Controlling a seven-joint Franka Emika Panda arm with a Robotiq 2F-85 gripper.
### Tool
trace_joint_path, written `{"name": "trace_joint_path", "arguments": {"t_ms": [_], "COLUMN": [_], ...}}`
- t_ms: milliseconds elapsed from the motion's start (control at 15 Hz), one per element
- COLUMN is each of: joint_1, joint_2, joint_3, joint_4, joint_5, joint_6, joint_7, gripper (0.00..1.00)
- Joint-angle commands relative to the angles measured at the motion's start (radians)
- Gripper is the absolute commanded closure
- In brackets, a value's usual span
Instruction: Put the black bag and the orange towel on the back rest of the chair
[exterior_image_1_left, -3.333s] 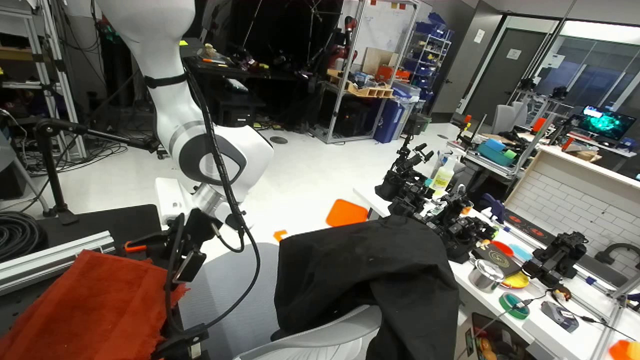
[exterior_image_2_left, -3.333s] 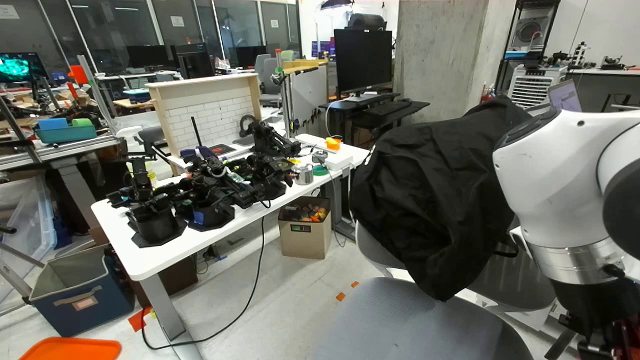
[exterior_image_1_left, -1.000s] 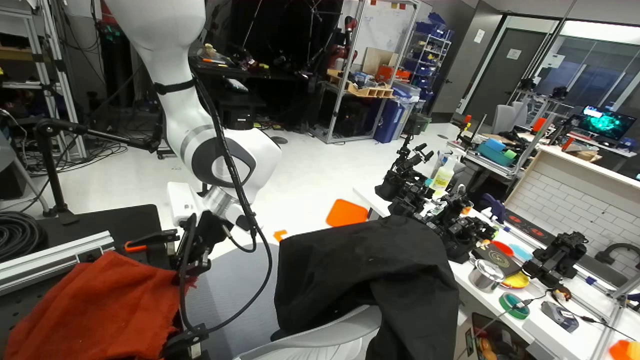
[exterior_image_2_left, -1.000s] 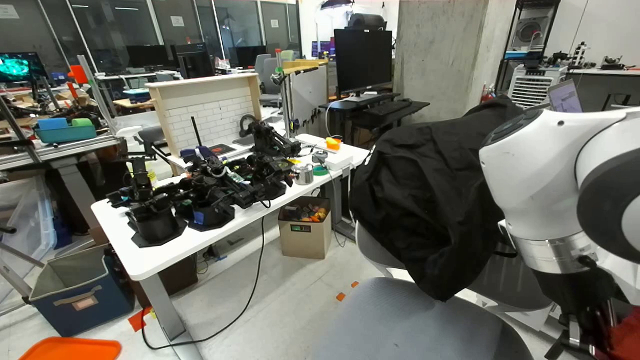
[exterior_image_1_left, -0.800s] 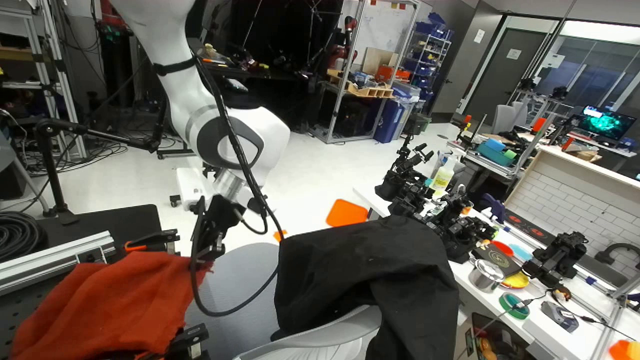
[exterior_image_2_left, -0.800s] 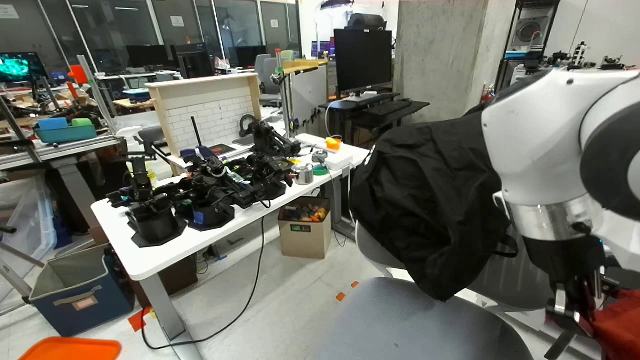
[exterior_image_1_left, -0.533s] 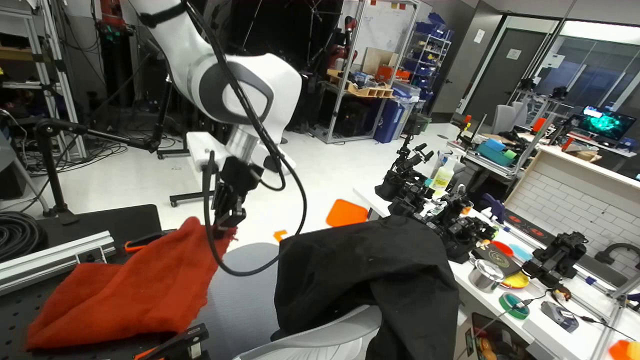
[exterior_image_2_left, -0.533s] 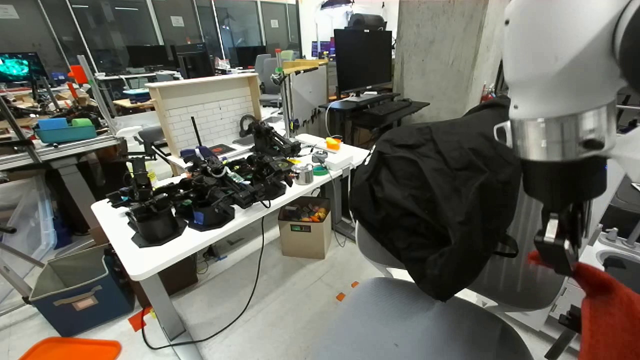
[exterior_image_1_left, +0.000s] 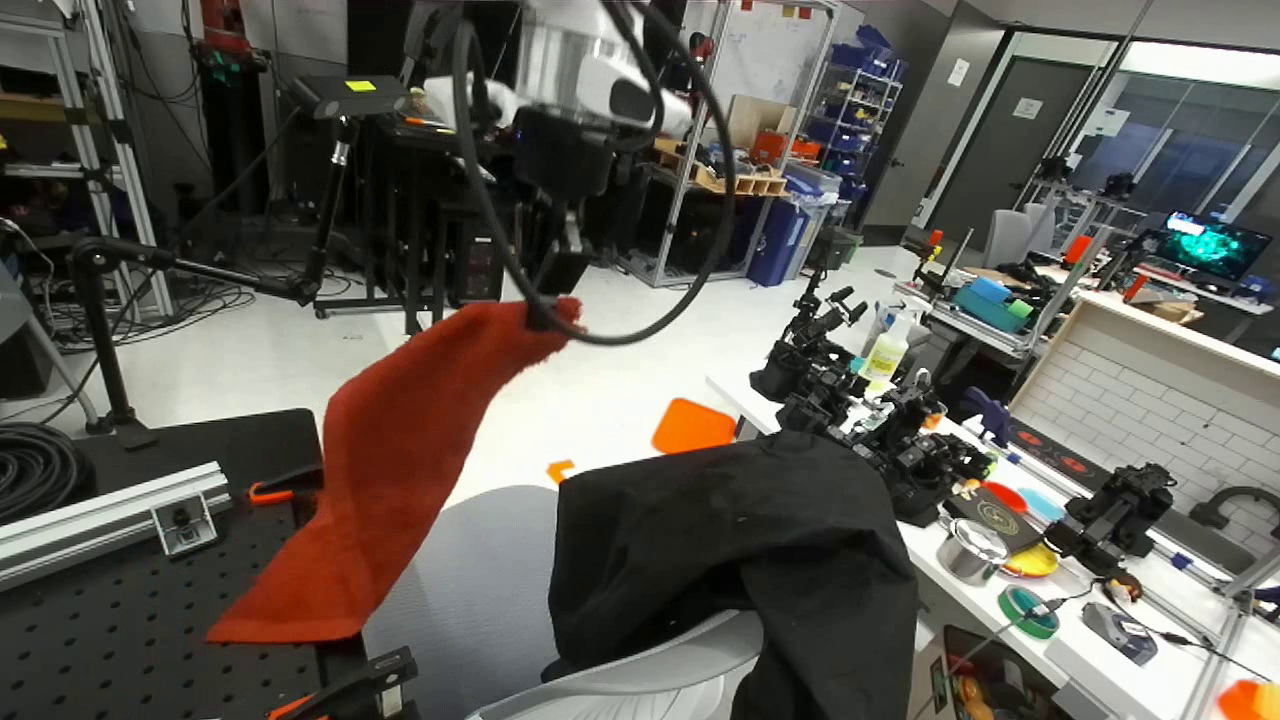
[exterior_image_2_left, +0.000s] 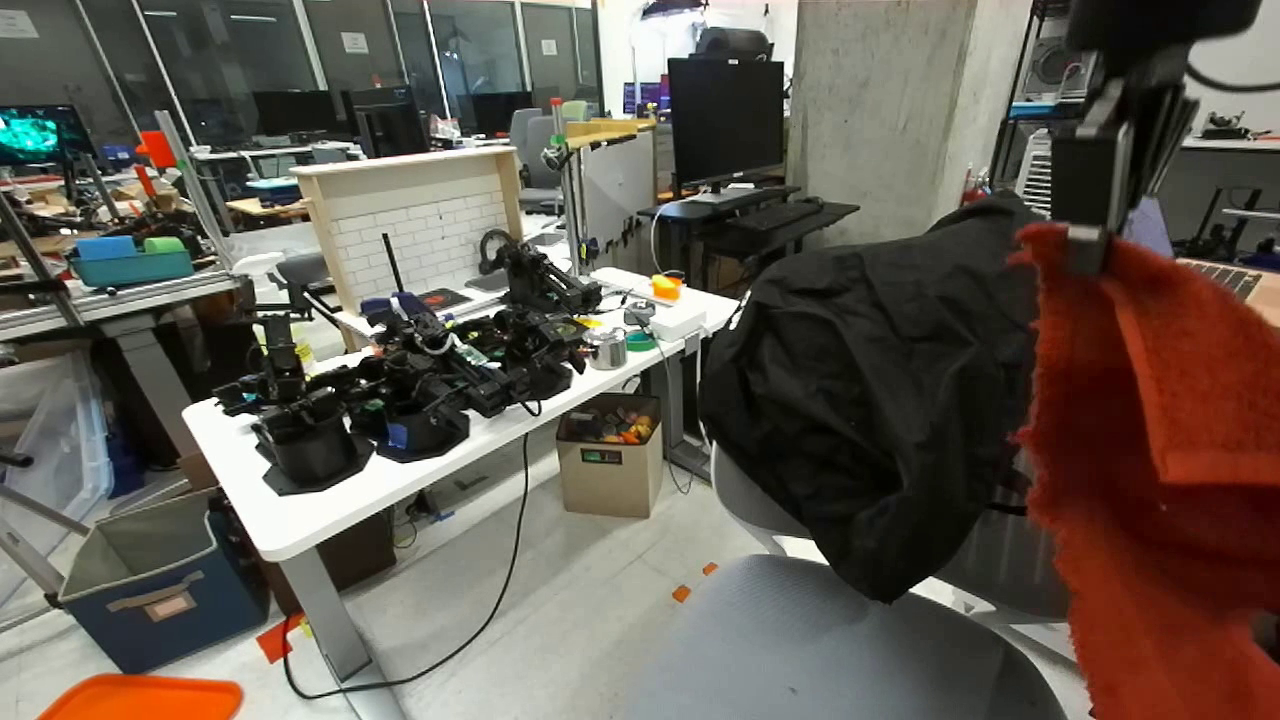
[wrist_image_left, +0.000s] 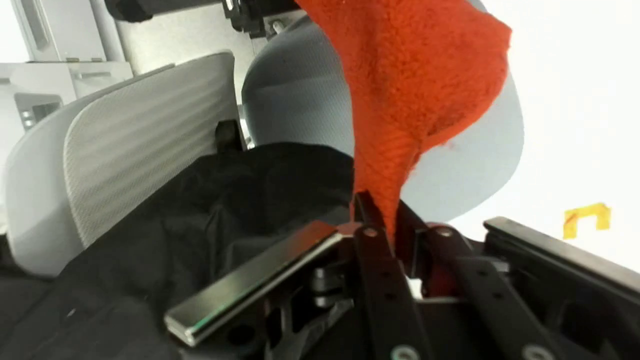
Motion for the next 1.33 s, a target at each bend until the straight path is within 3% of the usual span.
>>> {"name": "trace_joint_path", "arguments": {"t_ms": [0, 267, 533, 733, 1267], "joint_1": [-0.036, -0.068, -0.096, -0.124, -0.244], "joint_2": [-0.024, 0.016, 0.078, 0.138, 0.319], "joint_3": [-0.005, -0.021, -0.051, -0.079, -0.155], "joint_4": [0.16, 0.353, 0.475, 0.56, 0.92], "joint_5": [0.025, 0.04, 0.071, 0.112, 0.26], "joint_6": [-0.098, -0.163, -0.188, -0.209, -0.375], "joint_7": [-0.038, -0.081, -0.12, -0.154, -0.223], "gripper": [0.98, 0.98, 0.98, 0.98, 0.98]}}
